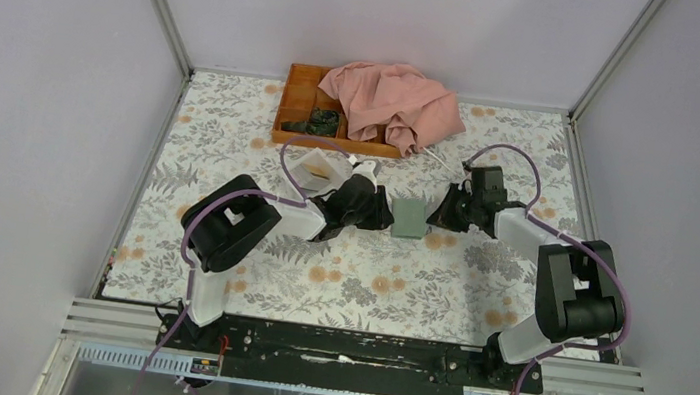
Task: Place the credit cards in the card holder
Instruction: Open the card holder at the center of the board.
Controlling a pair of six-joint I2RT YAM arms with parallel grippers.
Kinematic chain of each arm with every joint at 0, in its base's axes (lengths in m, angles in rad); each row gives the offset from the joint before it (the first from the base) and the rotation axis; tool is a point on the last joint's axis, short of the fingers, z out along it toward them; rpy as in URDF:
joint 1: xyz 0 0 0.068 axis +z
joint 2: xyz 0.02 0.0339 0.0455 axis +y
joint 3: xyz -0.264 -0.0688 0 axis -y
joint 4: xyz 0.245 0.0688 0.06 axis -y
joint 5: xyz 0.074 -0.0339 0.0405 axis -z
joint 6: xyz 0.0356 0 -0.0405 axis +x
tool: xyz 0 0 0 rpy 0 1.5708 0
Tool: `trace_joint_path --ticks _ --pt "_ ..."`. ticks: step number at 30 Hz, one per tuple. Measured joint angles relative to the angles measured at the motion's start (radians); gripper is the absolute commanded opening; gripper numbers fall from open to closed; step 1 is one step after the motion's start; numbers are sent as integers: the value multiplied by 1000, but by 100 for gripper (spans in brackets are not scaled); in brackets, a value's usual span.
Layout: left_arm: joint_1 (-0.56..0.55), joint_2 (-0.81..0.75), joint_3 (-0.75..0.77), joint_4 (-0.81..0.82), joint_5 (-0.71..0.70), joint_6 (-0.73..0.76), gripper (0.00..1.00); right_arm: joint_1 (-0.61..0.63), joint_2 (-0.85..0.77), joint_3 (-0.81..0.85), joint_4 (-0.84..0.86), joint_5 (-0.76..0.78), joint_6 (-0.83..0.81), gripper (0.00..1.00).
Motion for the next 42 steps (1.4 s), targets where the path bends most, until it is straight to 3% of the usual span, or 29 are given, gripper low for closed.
trace_joint_path --ticks 42 --pt "0 12 -7 43 0 0 43 -8 26 -25 61 -30 15 0"
